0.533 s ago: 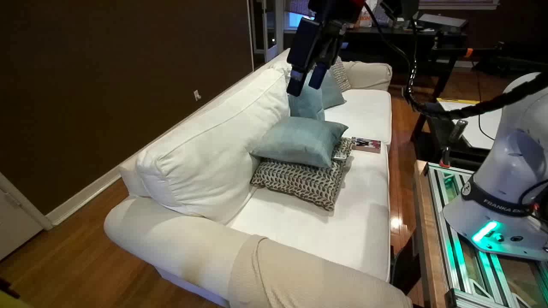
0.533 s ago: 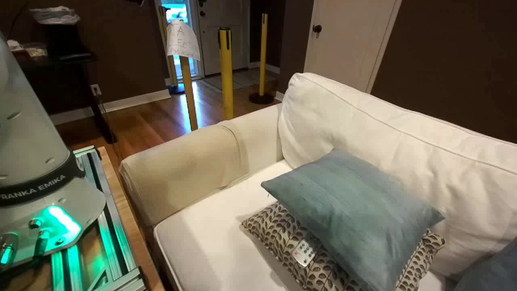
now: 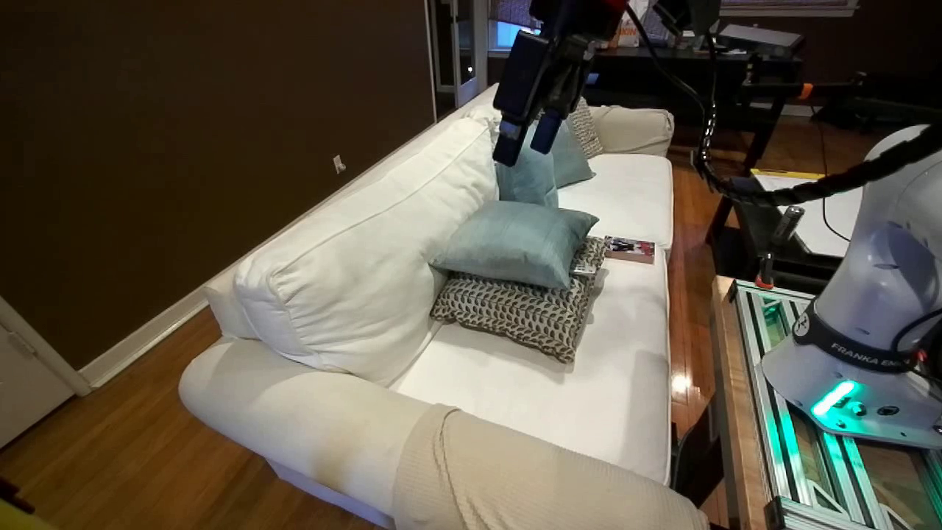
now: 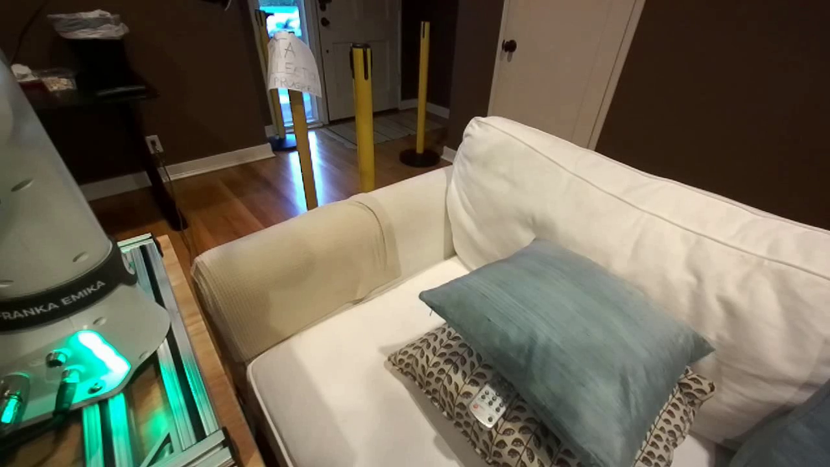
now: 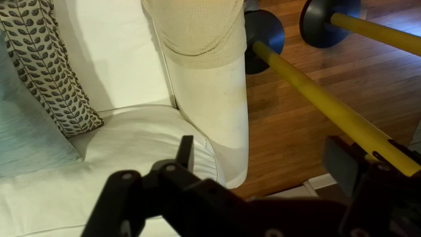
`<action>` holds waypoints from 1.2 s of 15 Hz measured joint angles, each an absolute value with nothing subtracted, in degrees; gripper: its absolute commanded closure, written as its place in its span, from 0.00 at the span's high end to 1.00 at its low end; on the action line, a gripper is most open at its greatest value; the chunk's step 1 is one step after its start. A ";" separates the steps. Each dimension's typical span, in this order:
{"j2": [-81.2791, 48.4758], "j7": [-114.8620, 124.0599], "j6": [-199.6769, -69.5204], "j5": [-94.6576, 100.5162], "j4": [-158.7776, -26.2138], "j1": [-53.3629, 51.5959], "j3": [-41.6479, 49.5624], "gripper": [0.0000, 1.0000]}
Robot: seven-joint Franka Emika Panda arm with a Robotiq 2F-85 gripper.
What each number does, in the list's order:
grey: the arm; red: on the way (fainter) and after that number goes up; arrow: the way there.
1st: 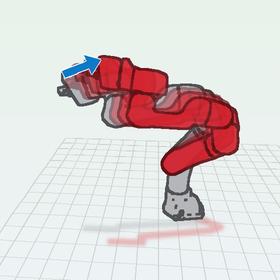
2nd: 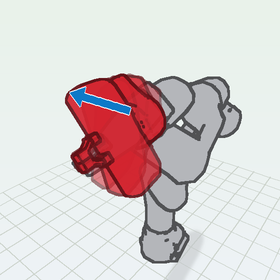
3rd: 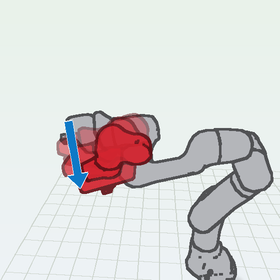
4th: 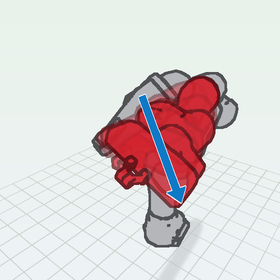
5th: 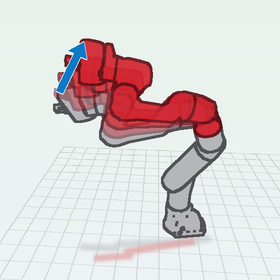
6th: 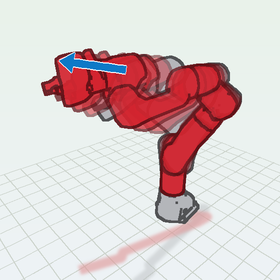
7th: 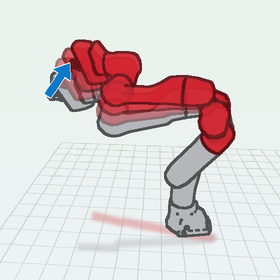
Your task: Remove the grey remote from in between the pillows and put it on the couch seat
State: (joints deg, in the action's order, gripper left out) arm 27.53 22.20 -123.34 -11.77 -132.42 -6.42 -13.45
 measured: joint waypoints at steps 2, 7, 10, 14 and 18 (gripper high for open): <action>27.45 24.11 -122.25 -11.78 -132.73 -5.86 -13.10 1.00; 29.02 27.65 -121.57 -13.43 -139.31 -2.17 -7.46 1.00; 32.20 28.75 -122.10 -14.51 -145.01 1.31 -3.98 1.00; 37.49 30.34 -126.22 -15.15 -154.44 7.09 -0.73 1.00; 39.38 25.26 -133.61 -16.82 -159.01 11.07 5.76 1.00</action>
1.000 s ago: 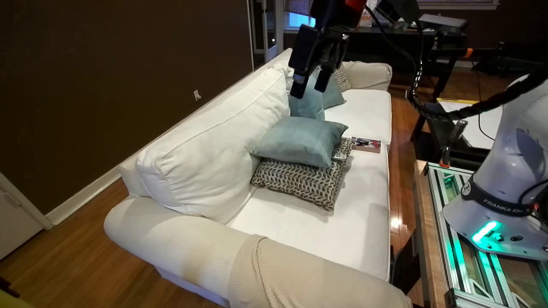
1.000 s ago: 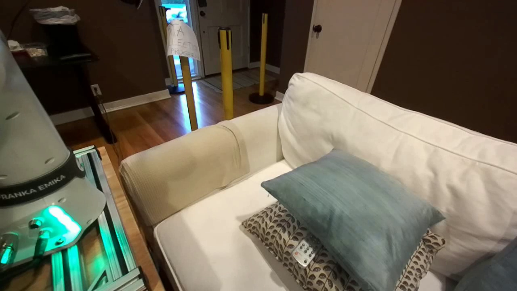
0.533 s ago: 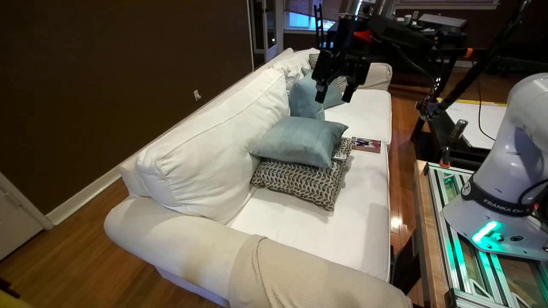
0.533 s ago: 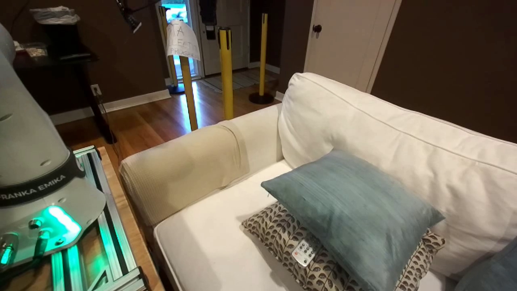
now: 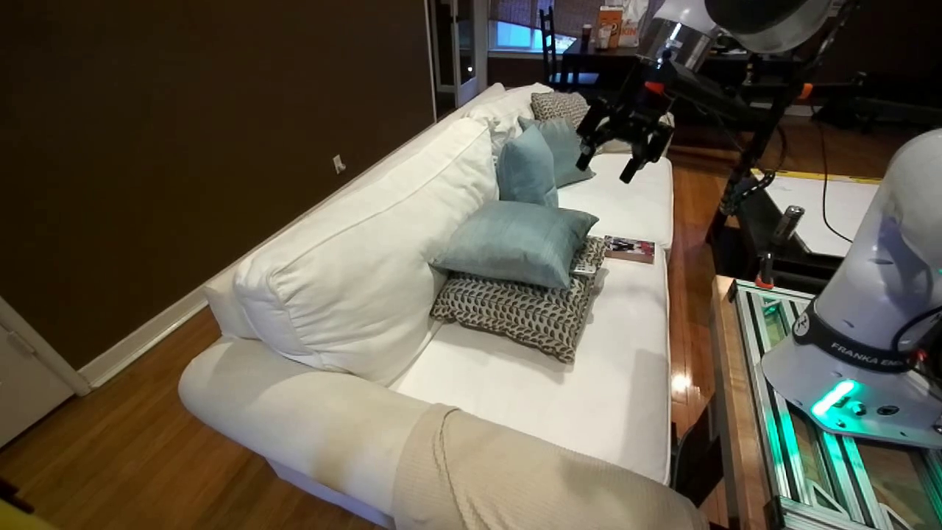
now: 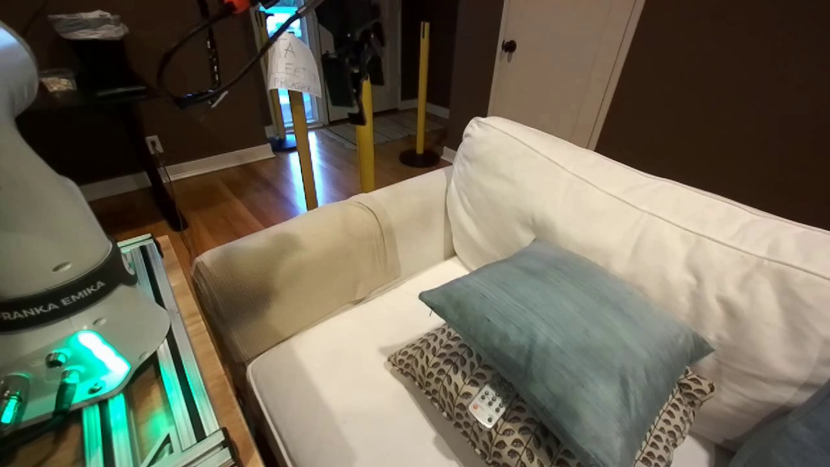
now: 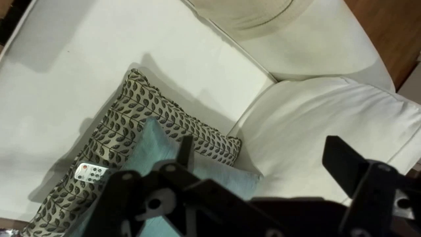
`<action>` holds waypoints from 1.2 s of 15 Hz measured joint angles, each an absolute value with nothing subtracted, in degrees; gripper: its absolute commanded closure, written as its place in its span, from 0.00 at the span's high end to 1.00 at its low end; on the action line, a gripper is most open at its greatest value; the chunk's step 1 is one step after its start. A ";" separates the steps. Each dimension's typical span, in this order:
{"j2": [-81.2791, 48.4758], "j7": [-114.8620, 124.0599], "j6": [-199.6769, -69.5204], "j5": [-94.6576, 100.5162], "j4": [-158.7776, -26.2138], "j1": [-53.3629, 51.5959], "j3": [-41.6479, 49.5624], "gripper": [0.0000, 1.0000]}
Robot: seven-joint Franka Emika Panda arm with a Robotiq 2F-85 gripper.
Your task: Remove the grey remote from in between the pillows and put it on the couch seat
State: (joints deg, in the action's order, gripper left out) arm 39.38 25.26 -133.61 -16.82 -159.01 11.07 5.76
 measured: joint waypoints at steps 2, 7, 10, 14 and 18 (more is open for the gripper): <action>38.97 19.23 -133.51 -16.51 -158.60 12.34 9.04 1.00; 37.06 5.45 -125.22 -11.44 -158.58 14.49 14.70 1.00; 34.28 3.48 -121.63 -3.55 -158.60 17.65 14.88 1.00; 32.00 3.40 -121.59 -0.54 -158.50 19.46 14.28 1.00; 31.96 3.40 -121.59 -0.51 -158.42 19.45 13.99 1.00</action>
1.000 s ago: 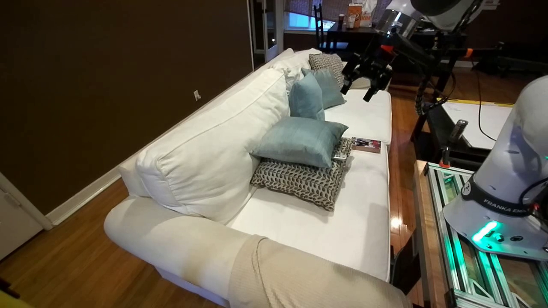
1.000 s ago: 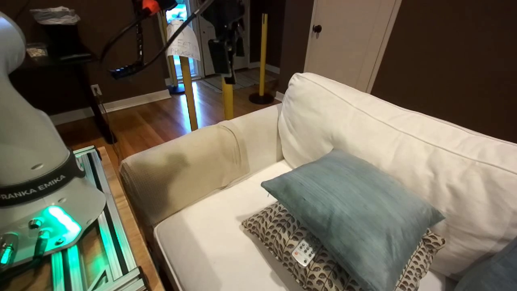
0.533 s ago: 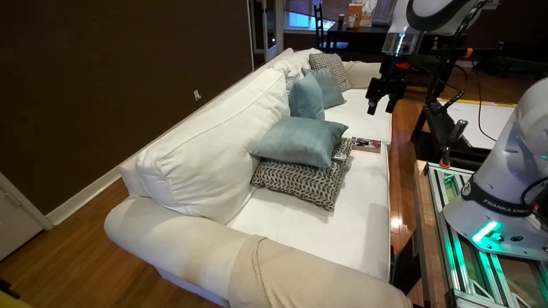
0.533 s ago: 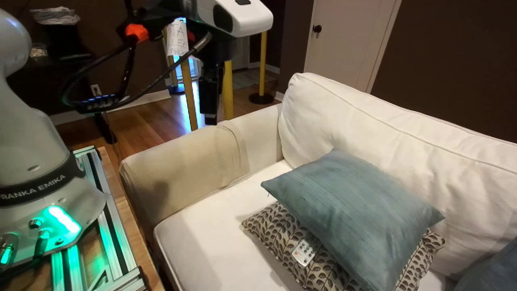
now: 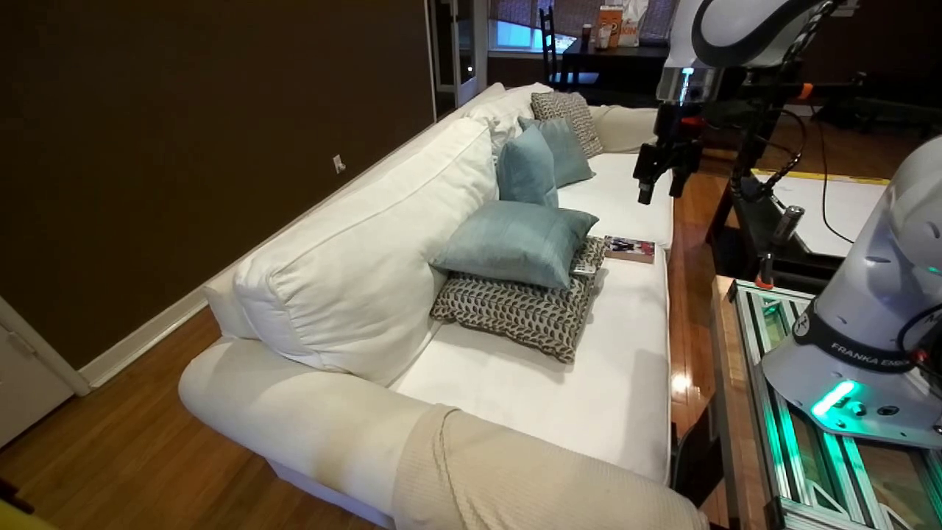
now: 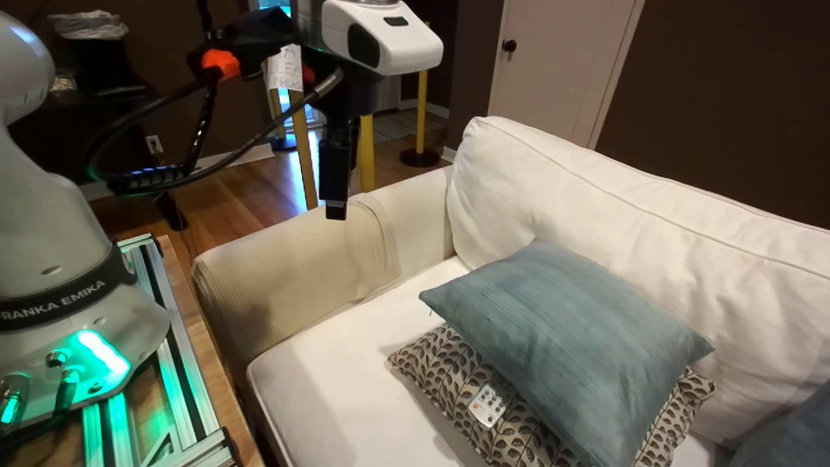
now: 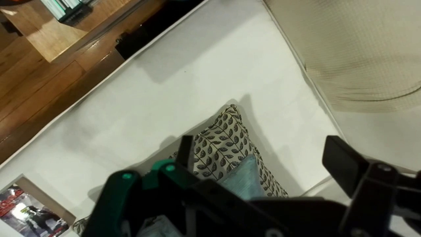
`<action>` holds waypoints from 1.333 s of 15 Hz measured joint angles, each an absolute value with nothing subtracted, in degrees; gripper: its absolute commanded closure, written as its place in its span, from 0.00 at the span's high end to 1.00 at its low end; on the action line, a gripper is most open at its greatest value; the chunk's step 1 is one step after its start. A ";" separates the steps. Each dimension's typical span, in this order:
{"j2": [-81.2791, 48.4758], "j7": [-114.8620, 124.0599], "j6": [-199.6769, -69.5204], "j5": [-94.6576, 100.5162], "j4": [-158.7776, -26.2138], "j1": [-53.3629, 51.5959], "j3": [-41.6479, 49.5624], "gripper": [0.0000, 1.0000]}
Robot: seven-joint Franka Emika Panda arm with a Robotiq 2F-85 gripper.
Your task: Remove the grey remote from in between the pillows and put it on the couch seat
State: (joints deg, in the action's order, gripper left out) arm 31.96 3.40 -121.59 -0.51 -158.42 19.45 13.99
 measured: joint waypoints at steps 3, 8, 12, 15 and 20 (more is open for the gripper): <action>30.31 0.39 -121.59 0.65 -157.85 19.40 14.21 1.00; 20.64 -13.22 -134.89 3.95 -157.54 18.81 17.14 1.00; 11.76 -22.54 -143.11 4.07 -156.26 18.76 20.33 1.00; 5.51 -26.42 -148.03 3.35 -154.55 18.85 22.32 1.00; -4.64 -31.59 -159.66 -3.58 -151.17 20.05 23.17 1.00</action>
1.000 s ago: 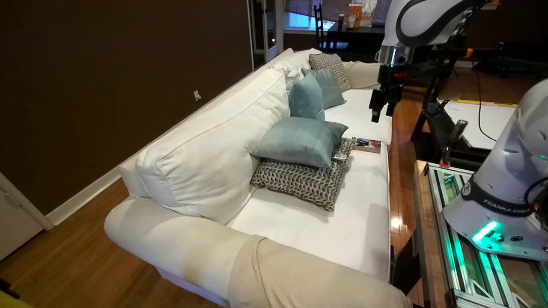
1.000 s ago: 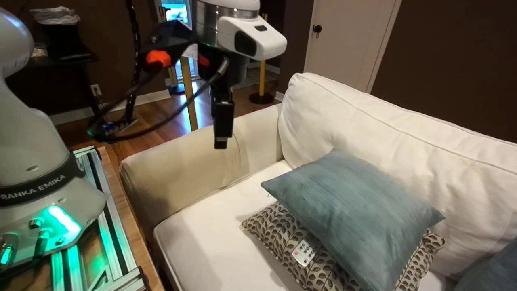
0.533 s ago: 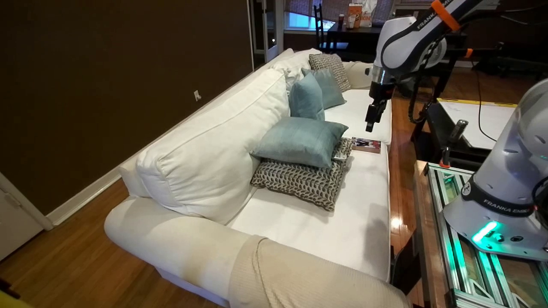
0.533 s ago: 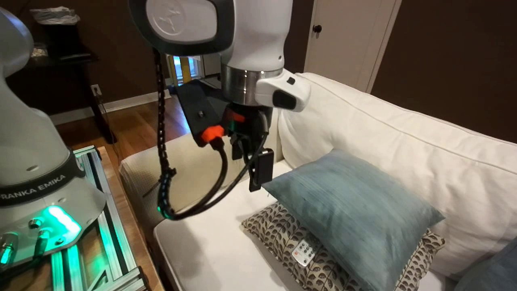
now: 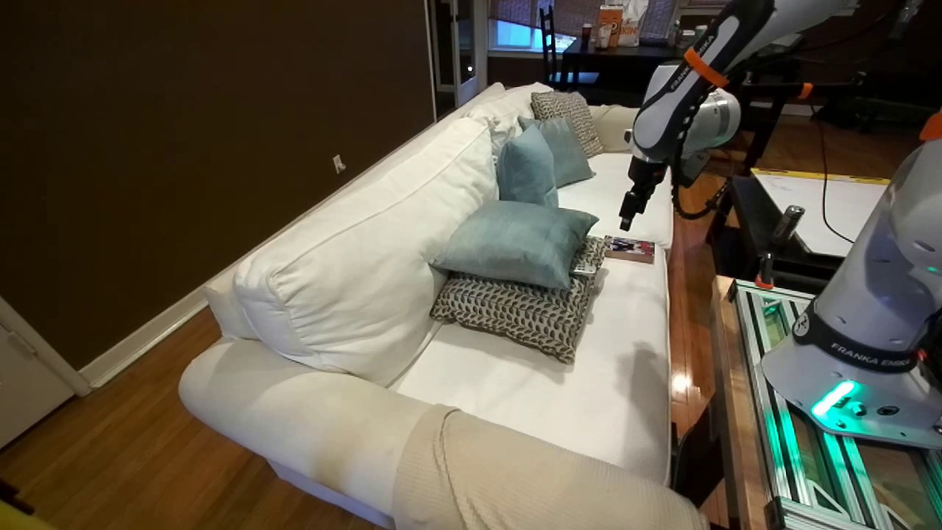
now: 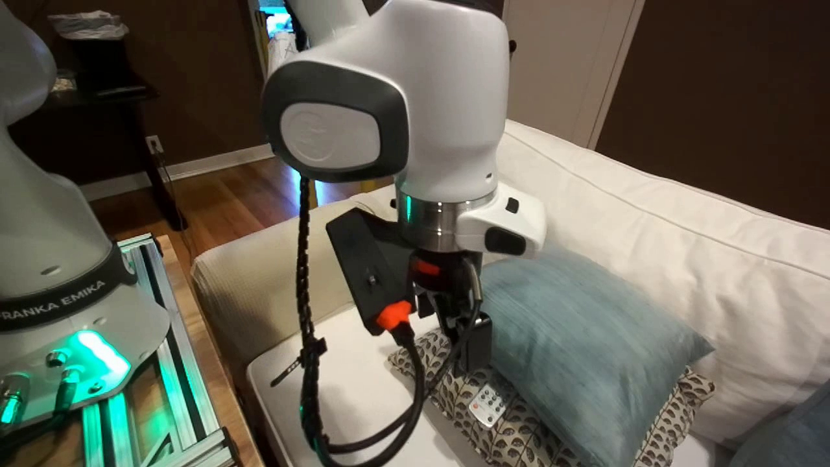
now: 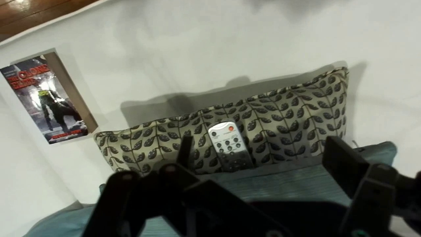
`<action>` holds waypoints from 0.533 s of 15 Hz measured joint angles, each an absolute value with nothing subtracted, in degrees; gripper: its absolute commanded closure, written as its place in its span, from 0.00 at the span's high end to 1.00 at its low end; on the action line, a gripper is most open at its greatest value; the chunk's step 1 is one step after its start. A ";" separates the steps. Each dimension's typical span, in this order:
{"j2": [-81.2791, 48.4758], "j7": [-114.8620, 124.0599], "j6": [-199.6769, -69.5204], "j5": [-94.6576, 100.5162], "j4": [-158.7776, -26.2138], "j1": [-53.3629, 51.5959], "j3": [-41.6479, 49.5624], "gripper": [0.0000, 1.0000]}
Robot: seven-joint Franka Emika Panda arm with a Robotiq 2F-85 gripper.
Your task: Remove the grey remote from in between the pillows and put it on the couch seat
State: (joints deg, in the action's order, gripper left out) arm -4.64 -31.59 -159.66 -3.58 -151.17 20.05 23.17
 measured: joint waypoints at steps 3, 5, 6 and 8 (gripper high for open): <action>-10.16 -36.62 -161.43 -10.79 -148.51 21.24 22.08 1.00; -12.73 -38.05 -161.40 -12.66 -147.03 21.95 21.22 1.00; -13.40 -38.21 -161.40 -12.89 -146.63 22.05 21.04 1.00; -13.75 -38.23 -161.39 -12.95 -146.33 22.10 20.93 1.00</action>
State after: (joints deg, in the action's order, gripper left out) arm -13.75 -38.23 -161.39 -12.95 -146.33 22.10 20.93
